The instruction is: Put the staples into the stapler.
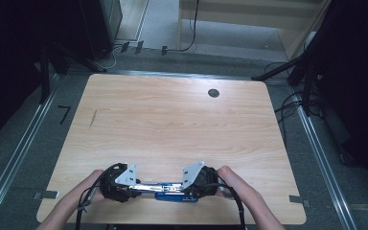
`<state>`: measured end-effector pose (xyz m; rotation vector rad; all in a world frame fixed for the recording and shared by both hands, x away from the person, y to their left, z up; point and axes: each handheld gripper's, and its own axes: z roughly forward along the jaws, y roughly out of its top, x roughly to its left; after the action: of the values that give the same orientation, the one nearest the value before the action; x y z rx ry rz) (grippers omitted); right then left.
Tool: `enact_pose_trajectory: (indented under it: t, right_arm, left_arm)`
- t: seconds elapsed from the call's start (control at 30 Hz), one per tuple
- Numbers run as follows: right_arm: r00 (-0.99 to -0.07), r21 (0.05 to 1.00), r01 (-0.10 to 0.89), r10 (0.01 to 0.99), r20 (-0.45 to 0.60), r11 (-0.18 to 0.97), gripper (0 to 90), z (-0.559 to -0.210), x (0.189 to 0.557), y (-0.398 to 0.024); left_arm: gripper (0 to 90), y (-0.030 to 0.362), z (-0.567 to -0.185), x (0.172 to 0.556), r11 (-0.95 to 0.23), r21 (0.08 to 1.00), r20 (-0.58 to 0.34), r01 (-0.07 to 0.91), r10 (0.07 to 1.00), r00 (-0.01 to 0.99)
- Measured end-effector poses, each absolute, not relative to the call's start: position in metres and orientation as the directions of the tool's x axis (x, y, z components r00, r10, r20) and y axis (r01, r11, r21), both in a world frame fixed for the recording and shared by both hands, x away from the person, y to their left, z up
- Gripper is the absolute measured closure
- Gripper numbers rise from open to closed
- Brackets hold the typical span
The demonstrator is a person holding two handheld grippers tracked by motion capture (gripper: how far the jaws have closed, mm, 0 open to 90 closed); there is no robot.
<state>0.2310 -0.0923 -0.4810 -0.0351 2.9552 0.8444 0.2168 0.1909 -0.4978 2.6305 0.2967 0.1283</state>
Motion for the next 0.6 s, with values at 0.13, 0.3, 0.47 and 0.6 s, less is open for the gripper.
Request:
enact_pose_trajectory:
  t: [0.13, 0.3, 0.47, 0.6]
  right_arm:
    - [-0.998, 0.532, -0.034, 0.002, -0.067, 0.846, 75.7, -0.48, 0.232, -0.094]
    - [-0.998, 0.575, 0.0, 0.034, -0.048, 0.818, 74.9, -0.476, 0.235, -0.095]
    - [-0.998, 0.586, 0.056, 0.069, 0.0, 0.809, 73.9, -0.479, 0.238, -0.091]
    - [-0.993, 0.571, 0.117, 0.104, 0.056, 0.813, 73.3, -0.484, 0.244, -0.092]
  left_arm:
    - [59.4, 0.191, -0.498, 0.217, -0.859, 0.478, 0.04, 0.182, 0.228, 0.973]
    - [59.4, 0.191, -0.498, 0.217, -0.859, 0.478, 0.04, 0.181, 0.228, 0.973]
    - [59.5, 0.19, -0.498, 0.217, -0.86, 0.476, 0.042, 0.181, 0.228, 0.973]
    - [59.4, 0.19, -0.498, 0.217, -0.861, 0.476, 0.044, 0.18, 0.228, 0.973]
